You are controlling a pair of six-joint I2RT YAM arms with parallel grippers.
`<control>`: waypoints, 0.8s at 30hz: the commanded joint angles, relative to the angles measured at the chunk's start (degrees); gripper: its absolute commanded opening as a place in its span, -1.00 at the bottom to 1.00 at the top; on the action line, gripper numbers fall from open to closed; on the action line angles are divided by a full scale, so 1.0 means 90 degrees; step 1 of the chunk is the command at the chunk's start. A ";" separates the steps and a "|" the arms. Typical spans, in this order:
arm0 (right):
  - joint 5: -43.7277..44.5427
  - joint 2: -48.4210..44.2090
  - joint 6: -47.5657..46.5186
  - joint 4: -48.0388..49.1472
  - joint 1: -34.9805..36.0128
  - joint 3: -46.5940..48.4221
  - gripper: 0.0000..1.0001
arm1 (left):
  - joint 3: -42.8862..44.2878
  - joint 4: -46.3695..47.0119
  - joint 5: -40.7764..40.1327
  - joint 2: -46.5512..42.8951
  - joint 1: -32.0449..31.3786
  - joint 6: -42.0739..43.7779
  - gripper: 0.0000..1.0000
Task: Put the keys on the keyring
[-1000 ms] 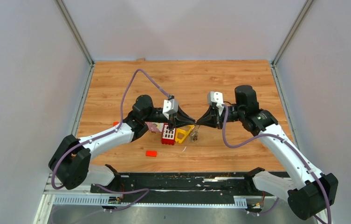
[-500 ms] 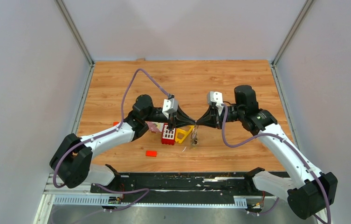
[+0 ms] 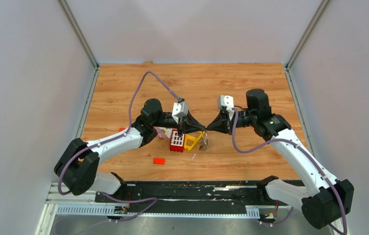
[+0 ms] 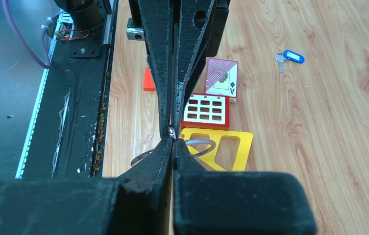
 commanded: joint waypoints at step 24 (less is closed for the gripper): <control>-0.0133 -0.0165 -0.0188 0.0019 0.0001 0.0066 -1.00 | 0.0495 -0.0460 -0.0512 0.0108 -0.0050 0.0164 -0.86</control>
